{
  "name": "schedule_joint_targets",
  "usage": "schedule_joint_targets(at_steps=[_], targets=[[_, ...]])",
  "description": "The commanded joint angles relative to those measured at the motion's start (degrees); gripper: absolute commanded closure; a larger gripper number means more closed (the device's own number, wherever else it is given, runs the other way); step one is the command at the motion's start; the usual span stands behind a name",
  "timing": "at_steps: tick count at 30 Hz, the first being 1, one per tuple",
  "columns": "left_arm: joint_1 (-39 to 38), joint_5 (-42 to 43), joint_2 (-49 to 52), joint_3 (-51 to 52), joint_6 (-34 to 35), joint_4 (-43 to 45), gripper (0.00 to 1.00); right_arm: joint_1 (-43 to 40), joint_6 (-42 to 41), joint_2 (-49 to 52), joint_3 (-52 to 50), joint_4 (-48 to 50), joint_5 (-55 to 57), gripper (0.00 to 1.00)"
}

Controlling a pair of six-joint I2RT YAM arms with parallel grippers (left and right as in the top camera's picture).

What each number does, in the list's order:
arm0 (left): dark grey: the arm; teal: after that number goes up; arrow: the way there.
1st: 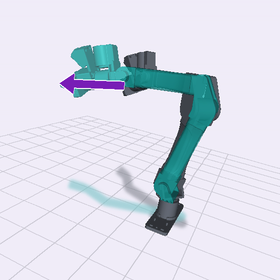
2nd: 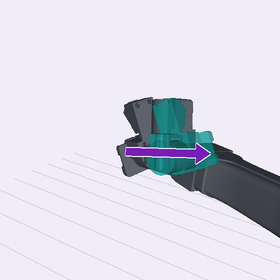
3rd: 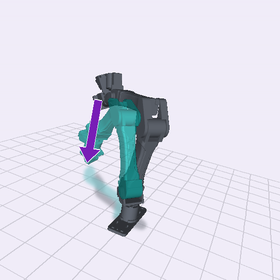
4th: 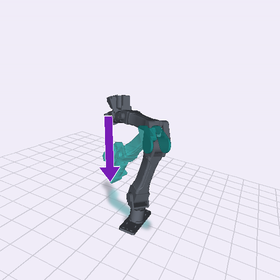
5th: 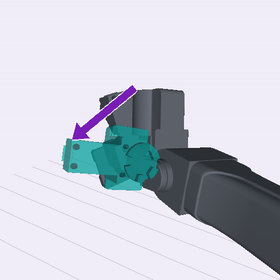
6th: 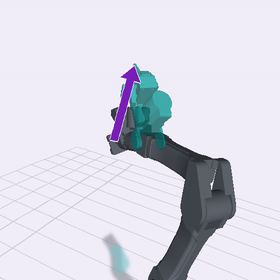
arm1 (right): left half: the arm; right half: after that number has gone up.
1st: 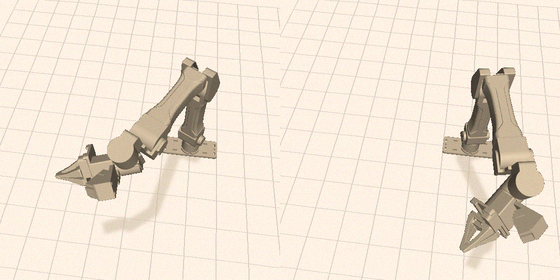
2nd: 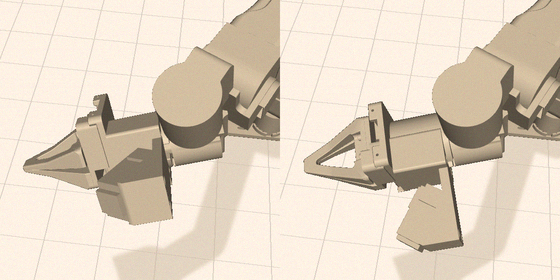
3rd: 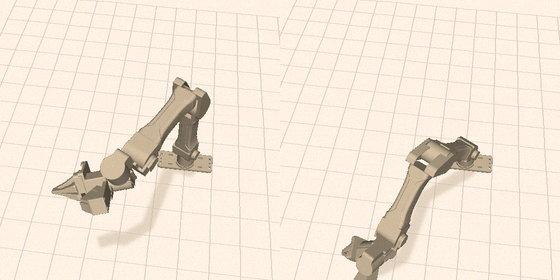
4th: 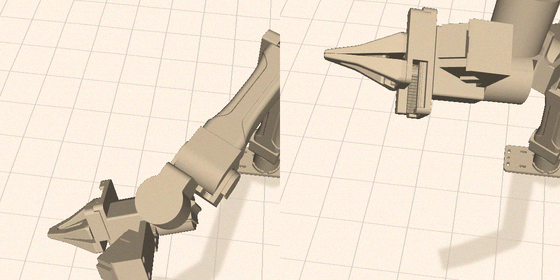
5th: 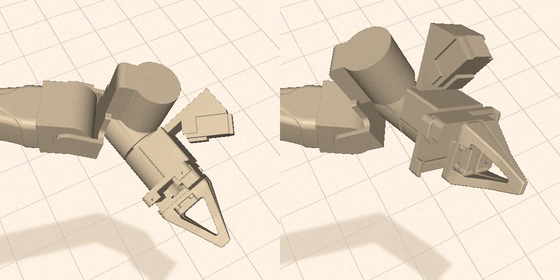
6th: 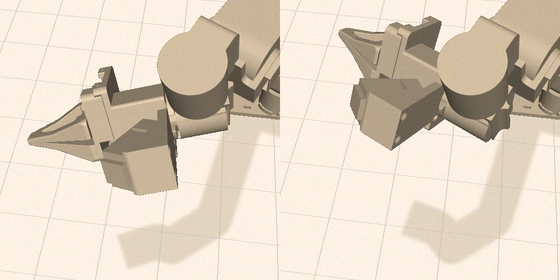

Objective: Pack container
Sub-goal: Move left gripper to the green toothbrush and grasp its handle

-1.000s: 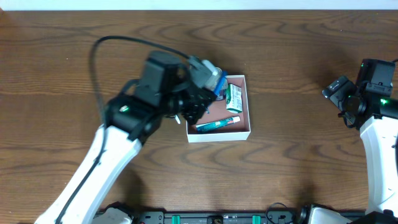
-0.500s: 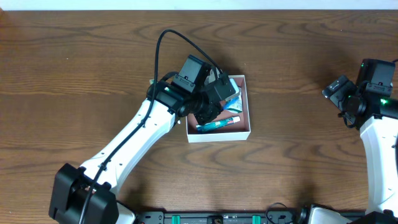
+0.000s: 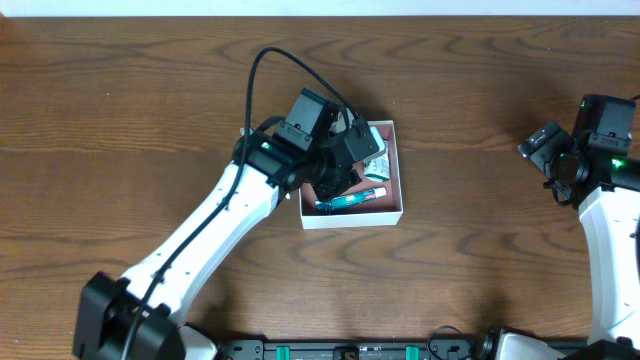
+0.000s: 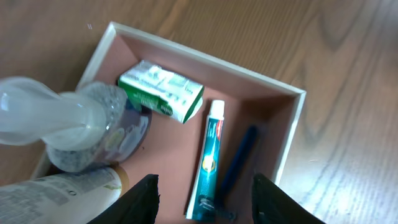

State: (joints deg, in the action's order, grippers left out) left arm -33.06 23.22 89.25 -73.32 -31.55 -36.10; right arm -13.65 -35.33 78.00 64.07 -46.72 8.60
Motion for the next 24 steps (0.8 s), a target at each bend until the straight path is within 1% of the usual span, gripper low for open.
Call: schedule_joint_targets(at_steps=[1,4,6,8,11,13,14,16,18,21,24], targets=[[-1.05,4.26,-7.1,-0.07,3.04,-0.37,0.51,-0.26,0.7,0.24,0.68,-0.04,0.61,0.01],[-2.08,8.0,-13.16,-0.07,5.64,-0.98,0.5,-0.26,0.68,0.24,0.68,-0.04,0.61,0.01],[-2.4,8.31,-16.5,-0.07,8.04,-1.22,0.46,-0.26,0.7,0.24,0.68,-0.07,0.61,0.01],[-2.29,8.17,-20.09,-0.04,10.36,-1.88,0.37,-0.26,0.68,0.24,0.68,-0.04,0.61,0.01],[-1.22,4.13,-24.06,-0.04,12.96,-3.87,0.34,-0.26,0.68,0.24,0.68,-0.04,0.61,0.01],[0.39,-1.86,-26.43,-0.04,15.98,-6.1,0.34,-0.26,0.68,0.24,0.68,-0.04,0.61,0.01],[1.46,-4.74,-27.34,-0.04,17.59,-7.17,0.32,-0.26,0.68,0.24,0.68,-0.04,0.61,0.01],[3.93,-8.09,-28.5,-0.04,20.09,-8.92,0.27,-0.26,0.68,0.24,0.68,-0.04,0.61,0.01],[7.02,-8.74,-29.05,-0.04,21.2,-10.45,0.24,-0.26,0.7,0.24,0.68,-0.04,0.61,0.01],[12.5,-8.96,-28.76,-0.04,23.98,-12.0,0.24,-0.26,0.7,0.24,0.68,-0.04,0.61,0.01],[18.8,-8.96,-27.5,-0.04,29.05,-12.55,0.24,-0.26,0.68,0.24,0.68,-0.04,0.61,0.01]])
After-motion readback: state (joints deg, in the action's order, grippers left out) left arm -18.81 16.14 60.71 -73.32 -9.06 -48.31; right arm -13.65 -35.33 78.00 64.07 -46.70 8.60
